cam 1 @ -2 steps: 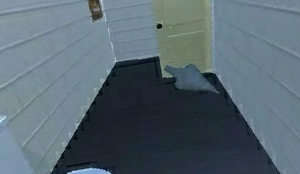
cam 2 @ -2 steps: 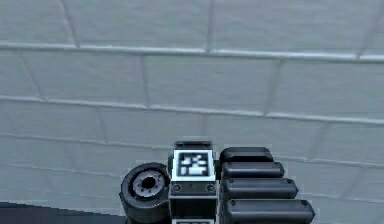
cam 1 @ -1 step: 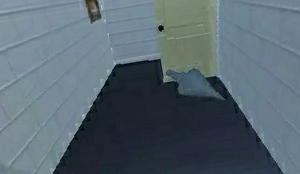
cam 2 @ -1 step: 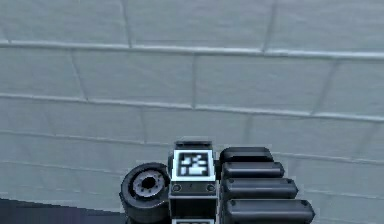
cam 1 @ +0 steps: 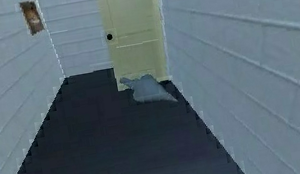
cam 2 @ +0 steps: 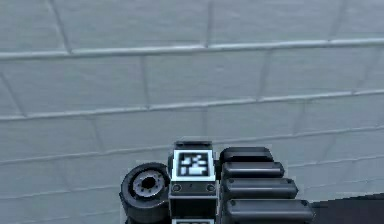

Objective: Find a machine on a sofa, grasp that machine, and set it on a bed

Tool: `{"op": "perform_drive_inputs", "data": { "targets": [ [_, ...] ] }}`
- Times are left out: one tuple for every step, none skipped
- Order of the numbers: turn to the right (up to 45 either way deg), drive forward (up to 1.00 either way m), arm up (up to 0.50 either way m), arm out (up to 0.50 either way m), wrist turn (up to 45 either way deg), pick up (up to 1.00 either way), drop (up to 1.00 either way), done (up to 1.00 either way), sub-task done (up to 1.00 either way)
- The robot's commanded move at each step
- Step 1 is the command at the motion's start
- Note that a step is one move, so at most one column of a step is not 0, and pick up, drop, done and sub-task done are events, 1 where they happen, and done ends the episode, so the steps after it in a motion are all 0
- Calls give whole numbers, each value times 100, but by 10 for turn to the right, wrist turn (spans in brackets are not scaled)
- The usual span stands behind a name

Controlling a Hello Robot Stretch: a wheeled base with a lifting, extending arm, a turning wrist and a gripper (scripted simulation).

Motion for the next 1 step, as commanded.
{"op": "perform_drive_inputs", "data": {
  "targets": [
    [0,90,0,0,0,0,0,0,0]
  ]
}}
